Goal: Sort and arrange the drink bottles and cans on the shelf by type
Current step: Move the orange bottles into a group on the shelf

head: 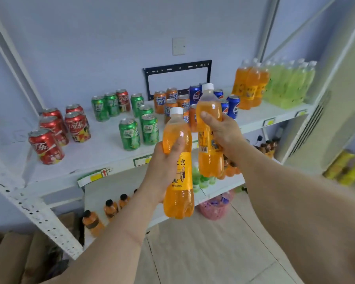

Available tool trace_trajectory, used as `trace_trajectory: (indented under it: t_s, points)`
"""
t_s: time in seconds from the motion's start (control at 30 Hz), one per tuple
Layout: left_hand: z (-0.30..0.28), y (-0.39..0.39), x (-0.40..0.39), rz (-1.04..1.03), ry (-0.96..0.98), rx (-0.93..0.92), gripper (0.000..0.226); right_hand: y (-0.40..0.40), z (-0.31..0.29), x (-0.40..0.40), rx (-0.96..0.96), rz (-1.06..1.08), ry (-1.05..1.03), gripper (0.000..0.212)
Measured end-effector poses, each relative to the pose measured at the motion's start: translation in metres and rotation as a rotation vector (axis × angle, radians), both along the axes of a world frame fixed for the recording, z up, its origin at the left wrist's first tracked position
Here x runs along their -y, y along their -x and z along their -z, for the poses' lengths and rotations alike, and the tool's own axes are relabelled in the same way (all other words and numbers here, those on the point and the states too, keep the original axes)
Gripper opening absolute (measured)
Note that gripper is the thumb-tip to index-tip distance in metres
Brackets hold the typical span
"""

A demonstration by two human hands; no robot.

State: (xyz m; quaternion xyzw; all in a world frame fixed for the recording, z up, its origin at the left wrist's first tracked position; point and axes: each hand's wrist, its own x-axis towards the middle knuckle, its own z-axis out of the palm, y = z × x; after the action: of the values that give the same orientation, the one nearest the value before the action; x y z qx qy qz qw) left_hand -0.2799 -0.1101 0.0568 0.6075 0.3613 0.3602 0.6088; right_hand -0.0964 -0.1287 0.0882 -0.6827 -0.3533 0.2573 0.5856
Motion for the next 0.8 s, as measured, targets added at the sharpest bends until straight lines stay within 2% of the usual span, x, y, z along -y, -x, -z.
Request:
trace_trajectory:
  t_s: [0.13,0.27,0.4,0.53,0.63,0.7,0.8]
  points:
    - [0.011,-0.069,0.017,0.031,-0.009,-0.029,0.060,-0.071,0.008,0.023,-0.004,0.058,-0.014,0.038]
    - [0.019,-0.157,0.027,0.055,-0.001,-0.036,0.064,-0.160,0.015,0.032,-0.001,0.092,-0.013,0.051]
    - [0.015,-0.246,0.032,0.036,0.024,-0.064,0.080,-0.245,0.016,0.031,-0.011,0.060,-0.002,0.059]
    - [0.006,-0.338,0.025,-0.002,0.031,-0.069,0.084,-0.338,0.008,0.024,0.005,0.029,-0.025,0.052]
    - [0.002,-0.393,0.011,-0.013,0.026,-0.073,0.077,-0.394,0.005,0.009,0.010,0.025,-0.041,0.048]
    - [0.002,-0.429,-0.004,-0.032,0.014,-0.065,0.070,-0.431,0.005,-0.007,0.002,0.022,-0.050,0.052]
    - [0.007,-0.476,-0.031,-0.066,0.002,-0.059,0.074,-0.480,0.005,-0.034,-0.011,0.007,-0.070,0.056]
